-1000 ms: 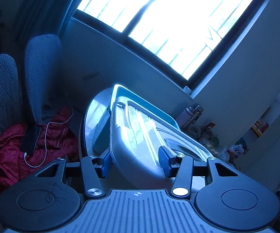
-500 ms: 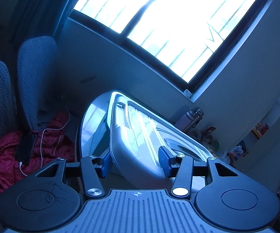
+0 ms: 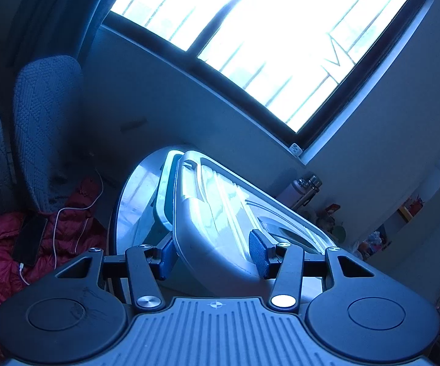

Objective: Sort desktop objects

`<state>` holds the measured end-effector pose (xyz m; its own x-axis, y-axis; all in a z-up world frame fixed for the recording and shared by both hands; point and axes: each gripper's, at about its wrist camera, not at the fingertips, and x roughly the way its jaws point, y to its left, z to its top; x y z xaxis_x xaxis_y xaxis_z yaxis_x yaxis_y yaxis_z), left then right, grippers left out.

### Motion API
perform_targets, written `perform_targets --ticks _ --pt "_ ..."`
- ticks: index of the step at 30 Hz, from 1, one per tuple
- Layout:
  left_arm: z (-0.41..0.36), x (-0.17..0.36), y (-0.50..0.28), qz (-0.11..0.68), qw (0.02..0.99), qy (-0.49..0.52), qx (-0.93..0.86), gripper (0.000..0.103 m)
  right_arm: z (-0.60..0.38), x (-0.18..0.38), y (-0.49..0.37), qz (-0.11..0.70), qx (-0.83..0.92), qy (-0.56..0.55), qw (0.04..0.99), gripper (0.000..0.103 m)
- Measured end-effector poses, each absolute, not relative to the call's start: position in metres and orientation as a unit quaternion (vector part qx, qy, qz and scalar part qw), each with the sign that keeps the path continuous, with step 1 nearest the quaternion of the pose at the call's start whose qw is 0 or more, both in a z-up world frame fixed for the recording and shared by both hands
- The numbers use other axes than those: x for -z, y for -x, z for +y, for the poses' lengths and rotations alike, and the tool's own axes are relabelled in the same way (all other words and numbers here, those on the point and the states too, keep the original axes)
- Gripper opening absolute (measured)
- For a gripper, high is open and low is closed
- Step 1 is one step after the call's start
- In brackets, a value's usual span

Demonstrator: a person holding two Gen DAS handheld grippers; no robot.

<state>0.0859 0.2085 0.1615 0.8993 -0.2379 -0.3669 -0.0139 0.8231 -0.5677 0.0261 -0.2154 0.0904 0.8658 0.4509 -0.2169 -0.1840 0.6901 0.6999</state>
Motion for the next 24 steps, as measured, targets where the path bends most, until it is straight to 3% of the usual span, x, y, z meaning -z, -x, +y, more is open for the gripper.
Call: perform_targets --ticks 24 --pt "0.200 -0.145 -0.154 0.219 0.926 0.303 0.056 0.051 -0.223 -0.085 -0.090 0.198 -0.179 -0.346 0.900 0.044"
